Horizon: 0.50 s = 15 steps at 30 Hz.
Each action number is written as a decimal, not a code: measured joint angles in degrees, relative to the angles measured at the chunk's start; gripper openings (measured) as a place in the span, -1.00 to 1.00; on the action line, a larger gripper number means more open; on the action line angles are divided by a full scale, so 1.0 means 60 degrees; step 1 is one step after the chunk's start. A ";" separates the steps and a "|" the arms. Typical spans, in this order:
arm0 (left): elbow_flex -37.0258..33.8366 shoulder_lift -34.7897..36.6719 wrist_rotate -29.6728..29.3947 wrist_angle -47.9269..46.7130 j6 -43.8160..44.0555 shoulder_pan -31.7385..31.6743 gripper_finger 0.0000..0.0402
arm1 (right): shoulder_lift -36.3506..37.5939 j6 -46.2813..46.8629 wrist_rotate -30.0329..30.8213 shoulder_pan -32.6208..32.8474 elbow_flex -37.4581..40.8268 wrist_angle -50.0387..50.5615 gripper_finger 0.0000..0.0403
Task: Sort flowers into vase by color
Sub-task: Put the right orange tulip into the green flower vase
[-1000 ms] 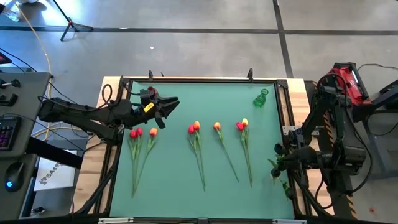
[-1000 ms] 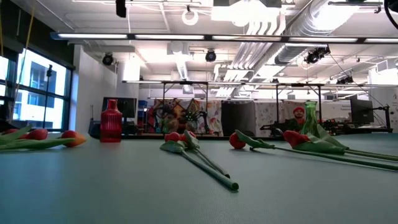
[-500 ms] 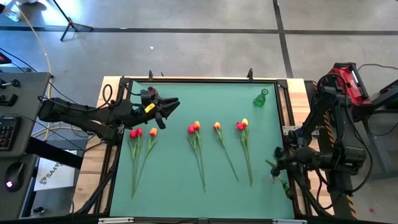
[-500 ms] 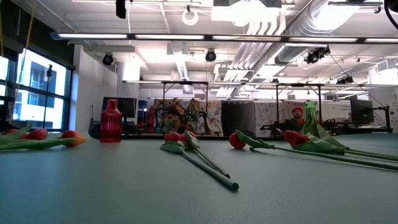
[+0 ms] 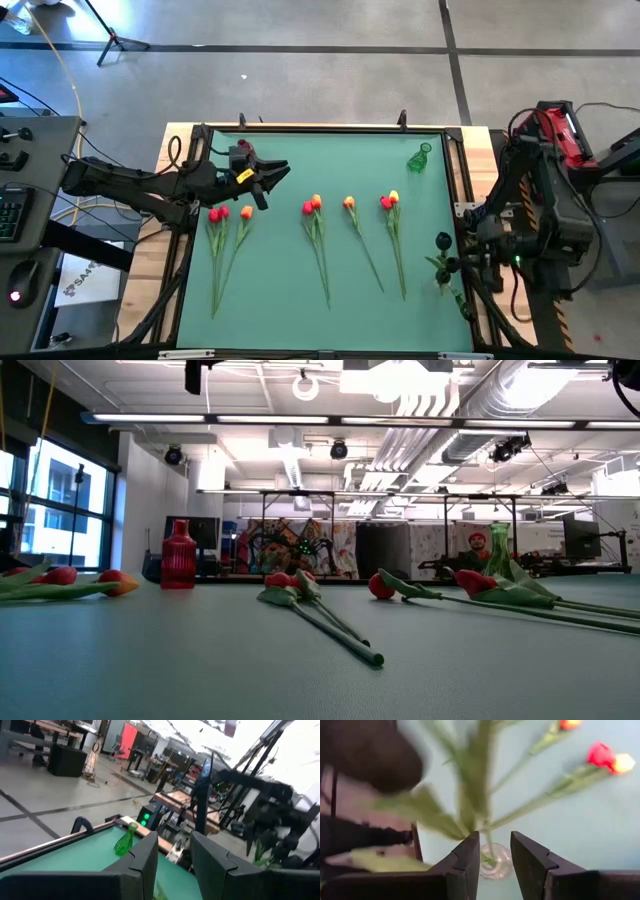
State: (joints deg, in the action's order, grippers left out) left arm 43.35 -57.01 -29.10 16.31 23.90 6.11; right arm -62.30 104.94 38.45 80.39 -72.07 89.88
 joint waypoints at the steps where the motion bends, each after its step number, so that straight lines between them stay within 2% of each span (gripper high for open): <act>1: 0.0000 0.0000 0.0003 -0.0092 0.0004 0.0003 -0.49 | 0.0102 0.0358 -0.0146 -0.0065 -0.0115 0.0048 -0.51; 9: 0.0004 0.0000 0.0000 -0.0898 0.0251 0.0119 -0.49 | 0.1069 0.1159 -0.0259 -0.0976 -0.0383 0.0018 -0.51; 15: 0.0004 0.0000 0.0000 -0.1584 0.0410 0.0354 -0.49 | 0.1630 0.1855 0.0329 -0.1627 -0.0394 0.0027 -0.51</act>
State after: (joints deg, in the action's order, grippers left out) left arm 43.38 -57.01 -29.10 6.81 26.36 8.23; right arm -52.52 116.07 40.42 70.62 -74.43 90.04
